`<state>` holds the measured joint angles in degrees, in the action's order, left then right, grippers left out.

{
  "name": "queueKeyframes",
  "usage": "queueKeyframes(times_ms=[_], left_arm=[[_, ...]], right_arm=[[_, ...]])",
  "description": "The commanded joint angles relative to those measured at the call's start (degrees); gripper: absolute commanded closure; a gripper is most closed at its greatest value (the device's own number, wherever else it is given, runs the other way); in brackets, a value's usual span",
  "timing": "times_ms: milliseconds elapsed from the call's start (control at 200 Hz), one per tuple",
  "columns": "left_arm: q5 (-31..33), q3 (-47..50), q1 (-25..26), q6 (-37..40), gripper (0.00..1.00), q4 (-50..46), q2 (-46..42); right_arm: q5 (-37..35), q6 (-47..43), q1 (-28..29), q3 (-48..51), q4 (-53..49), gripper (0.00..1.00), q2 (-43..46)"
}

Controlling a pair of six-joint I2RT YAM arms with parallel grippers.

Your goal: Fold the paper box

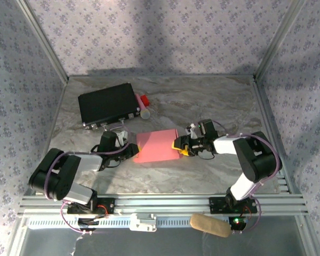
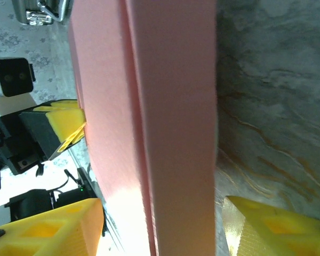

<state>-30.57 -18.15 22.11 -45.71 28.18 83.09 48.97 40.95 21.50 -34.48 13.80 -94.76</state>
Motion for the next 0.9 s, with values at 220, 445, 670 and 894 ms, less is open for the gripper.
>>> queueKeyframes(times_ms=[220,445,670,894], left_arm=[[0.77,1.22,-1.01,0.11,1.00,-6.48,1.30],[26.27,-6.37,7.05,10.10,0.33,-40.08,-28.13],[27.27,-6.86,10.24,26.85,0.30,-43.83,-47.65],[55.70,-10.58,40.09,44.78,0.26,-40.28,-39.73]], right_arm=[[1.30,12.03,1.80,0.64,12.93,0.52,-3.21],[-0.96,20.32,-0.29,-0.71,3.97,0.64,2.27],[-1.40,18.55,-2.67,-6.45,-20.56,0.66,10.08],[3.73,20.91,-6.63,-9.67,-33.17,0.64,11.47]])
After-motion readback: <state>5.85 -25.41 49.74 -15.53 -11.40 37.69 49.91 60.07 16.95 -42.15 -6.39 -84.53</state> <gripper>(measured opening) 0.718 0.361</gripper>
